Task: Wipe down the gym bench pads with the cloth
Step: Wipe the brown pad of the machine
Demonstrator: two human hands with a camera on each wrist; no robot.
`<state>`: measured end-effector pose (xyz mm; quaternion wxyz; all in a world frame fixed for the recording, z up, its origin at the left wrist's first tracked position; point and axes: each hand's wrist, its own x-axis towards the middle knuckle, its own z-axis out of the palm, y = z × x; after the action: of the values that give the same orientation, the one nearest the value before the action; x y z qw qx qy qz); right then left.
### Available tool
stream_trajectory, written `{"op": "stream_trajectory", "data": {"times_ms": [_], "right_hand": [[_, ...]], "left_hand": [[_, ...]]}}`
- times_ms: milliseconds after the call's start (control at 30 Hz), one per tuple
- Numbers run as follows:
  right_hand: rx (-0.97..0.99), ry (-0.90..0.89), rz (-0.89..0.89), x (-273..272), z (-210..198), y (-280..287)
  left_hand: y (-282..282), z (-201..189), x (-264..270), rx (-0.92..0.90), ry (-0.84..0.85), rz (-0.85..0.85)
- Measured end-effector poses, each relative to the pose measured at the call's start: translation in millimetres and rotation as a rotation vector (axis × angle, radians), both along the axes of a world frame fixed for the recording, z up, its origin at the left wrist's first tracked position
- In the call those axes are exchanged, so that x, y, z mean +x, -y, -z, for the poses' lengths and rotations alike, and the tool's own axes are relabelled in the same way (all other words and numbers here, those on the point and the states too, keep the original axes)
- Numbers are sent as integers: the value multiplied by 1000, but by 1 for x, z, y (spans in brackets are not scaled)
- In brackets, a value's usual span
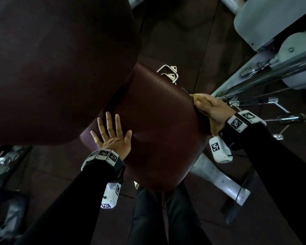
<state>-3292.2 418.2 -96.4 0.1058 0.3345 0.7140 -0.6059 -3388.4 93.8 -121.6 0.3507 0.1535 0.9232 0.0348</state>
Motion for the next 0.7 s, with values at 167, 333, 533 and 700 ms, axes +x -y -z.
{"op": "stream_trajectory", "data": {"times_ms": [167,333,533,700], "right_hand": [[79,30,-17,-1,5,0],[182,69,184,49,10,26],[207,8,441,85,12,88],[132,20,608,93,19,114]], "left_hand": [[-2,-4,0,16,39,-6],[-3,-6,0,24,7,5],[-2,-8,3,15,32,12],[-3,-17,1,69,31,22]]}}
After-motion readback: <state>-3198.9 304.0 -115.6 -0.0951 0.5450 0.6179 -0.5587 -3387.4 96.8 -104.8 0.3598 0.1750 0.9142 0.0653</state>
